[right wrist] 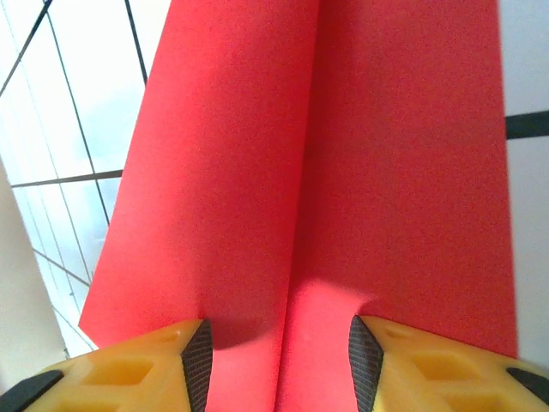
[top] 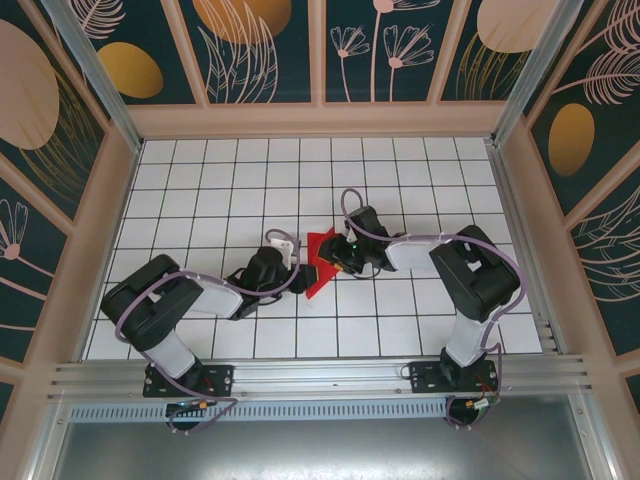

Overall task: Fold a paper plane with a square sheet of paper (pick it up from the middle)
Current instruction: Fourth fold the wing at the center of the table.

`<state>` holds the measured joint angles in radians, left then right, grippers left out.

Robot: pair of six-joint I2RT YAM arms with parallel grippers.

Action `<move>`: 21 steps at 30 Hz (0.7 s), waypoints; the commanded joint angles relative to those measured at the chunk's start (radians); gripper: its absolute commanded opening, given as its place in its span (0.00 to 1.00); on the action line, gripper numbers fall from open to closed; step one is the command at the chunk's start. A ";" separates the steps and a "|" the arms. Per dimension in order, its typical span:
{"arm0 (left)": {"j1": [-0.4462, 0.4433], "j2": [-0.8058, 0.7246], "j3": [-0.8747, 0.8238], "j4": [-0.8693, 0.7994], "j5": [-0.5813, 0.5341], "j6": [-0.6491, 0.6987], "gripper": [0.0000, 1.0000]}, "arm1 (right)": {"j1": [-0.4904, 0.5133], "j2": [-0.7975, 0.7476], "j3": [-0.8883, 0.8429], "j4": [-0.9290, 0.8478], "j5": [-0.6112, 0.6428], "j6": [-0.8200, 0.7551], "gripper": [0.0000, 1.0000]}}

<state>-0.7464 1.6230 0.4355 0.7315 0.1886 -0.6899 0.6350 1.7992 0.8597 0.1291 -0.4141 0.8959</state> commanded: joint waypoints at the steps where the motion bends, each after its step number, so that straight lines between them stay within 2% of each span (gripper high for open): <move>1: 0.002 -0.063 0.000 -0.078 -0.067 -0.005 0.34 | 0.017 0.107 0.016 -0.182 0.152 -0.009 0.50; 5: 0.003 -0.089 -0.006 -0.099 -0.077 -0.009 0.33 | 0.026 0.120 0.013 -0.173 0.149 0.003 0.50; 11: 0.004 -0.027 0.067 -0.214 -0.068 -0.028 0.36 | 0.026 0.094 -0.016 -0.123 0.132 0.012 0.50; 15: 0.005 0.016 0.092 -0.182 0.006 -0.041 0.38 | 0.025 0.080 -0.035 -0.082 0.109 0.017 0.50; 21: 0.004 0.050 0.119 -0.197 -0.006 -0.025 0.33 | 0.020 0.043 -0.058 -0.038 0.084 0.024 0.50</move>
<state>-0.7464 1.6535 0.5308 0.5549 0.1749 -0.7158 0.6491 1.8004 0.8577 0.1551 -0.3828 0.9154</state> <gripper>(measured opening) 0.344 0.499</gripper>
